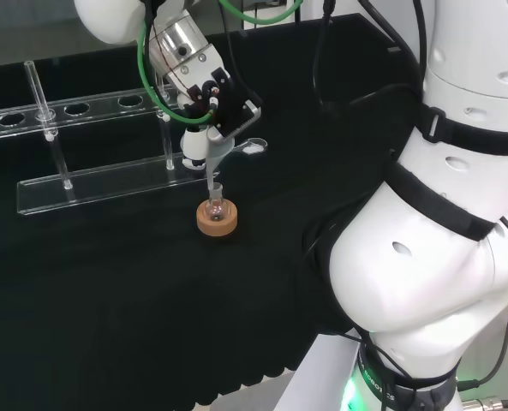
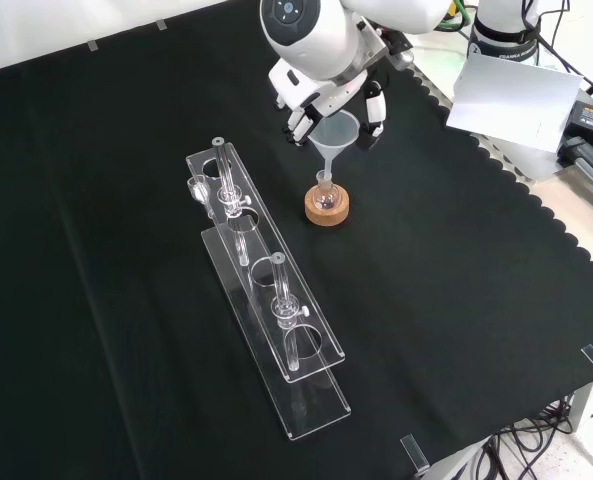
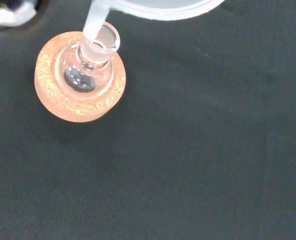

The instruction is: Place the funnel on the round-bottom flask.

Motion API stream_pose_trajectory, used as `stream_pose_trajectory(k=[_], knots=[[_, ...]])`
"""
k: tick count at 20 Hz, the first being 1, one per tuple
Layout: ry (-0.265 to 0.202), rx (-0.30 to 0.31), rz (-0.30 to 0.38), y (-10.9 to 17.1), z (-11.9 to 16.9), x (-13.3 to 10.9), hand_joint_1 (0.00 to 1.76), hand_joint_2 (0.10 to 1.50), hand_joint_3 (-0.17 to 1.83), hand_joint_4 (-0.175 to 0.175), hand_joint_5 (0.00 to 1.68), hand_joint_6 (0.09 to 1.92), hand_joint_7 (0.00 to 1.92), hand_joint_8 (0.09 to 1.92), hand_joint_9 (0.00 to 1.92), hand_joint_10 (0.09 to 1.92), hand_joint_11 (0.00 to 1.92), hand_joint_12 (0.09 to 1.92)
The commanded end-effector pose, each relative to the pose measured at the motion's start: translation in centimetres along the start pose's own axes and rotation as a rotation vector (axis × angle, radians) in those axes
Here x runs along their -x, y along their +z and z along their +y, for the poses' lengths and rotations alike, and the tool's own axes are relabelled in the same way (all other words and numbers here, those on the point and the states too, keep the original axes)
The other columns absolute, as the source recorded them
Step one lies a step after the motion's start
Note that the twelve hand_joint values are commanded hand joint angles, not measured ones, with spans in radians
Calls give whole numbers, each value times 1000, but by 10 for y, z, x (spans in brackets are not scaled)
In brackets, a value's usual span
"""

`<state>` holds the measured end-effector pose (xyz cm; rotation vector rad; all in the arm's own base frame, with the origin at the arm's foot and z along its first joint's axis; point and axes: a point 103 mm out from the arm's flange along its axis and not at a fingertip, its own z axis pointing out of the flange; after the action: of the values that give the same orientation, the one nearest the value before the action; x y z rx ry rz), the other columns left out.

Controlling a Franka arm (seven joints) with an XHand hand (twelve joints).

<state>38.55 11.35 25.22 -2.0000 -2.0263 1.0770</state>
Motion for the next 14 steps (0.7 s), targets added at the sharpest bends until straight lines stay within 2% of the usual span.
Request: stream_pose_trajectory(k=[1, 9, 14], knots=[[-2, -6, 1, 4, 3, 1, 841, 628, 752, -52, 670, 783, 901, 719, 1187, 413, 695, 1256], [-4, -6, 16, 5, 5, 6, 840, 629, 753, -52, 671, 784, 901, 719, 1187, 414, 696, 1255], [8, -49, -1, 5, 6, 3, 839, 629, 753, -52, 672, 785, 900, 719, 1186, 414, 696, 1254]])
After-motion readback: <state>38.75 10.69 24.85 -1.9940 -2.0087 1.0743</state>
